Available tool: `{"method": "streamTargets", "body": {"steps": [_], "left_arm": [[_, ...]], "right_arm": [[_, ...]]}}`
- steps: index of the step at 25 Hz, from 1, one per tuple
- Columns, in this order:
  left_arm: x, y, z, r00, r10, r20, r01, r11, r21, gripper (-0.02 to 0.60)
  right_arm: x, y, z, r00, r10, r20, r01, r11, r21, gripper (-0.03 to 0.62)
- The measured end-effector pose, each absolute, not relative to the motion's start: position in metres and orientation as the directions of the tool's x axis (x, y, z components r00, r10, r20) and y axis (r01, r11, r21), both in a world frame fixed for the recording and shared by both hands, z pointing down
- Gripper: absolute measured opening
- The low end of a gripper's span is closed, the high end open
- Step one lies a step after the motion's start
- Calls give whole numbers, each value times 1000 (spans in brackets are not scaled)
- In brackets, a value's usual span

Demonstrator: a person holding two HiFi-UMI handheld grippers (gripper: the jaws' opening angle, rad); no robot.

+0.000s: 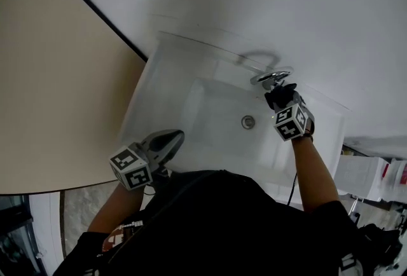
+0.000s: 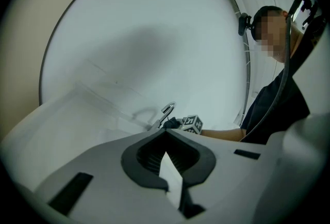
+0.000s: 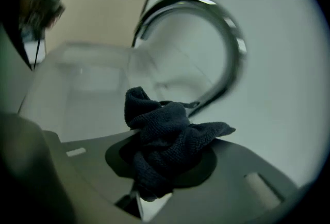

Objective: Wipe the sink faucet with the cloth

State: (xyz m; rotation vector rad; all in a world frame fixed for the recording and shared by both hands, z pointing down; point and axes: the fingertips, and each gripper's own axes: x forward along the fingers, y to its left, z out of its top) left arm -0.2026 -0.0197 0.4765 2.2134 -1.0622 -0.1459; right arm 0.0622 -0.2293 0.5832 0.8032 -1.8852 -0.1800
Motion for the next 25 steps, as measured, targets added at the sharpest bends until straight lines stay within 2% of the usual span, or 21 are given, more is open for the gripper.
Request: {"method": "streamTargets", "body": {"steps": [2,5,6,8,12,19,25], "left_arm": [[-203,-19,480,661,-731,166,-648,-446,617,-8],[-209,-17,479,656,-738,156,-647,-443,621,-8],[-212,-16,479,652,-742,157,-648,-438,623,-8],[-221,-15,482,642,-749,161,-652,-425,628,-8],[-229,-11,485,631,-759,161,-656,-411,633,-8],[-235,-9,491,630,-760,158,-648,-403,646,-8],[-232,-10,488,634,-754,172,-652,-401,644,-8]], "right_arm": [[45,-238,596,-128,-631,765,-137,775,617,110],[35,-247,633,-3,-663,749,332,705,626,112],[33,-245,644,28,-669,743,447,673,589,112],[31,-243,661,80,-668,740,580,635,511,112],[38,-242,680,186,-654,733,661,635,399,110],[53,-215,656,353,-571,741,673,706,223,109],[42,-246,678,318,-624,714,692,668,275,110]]}}
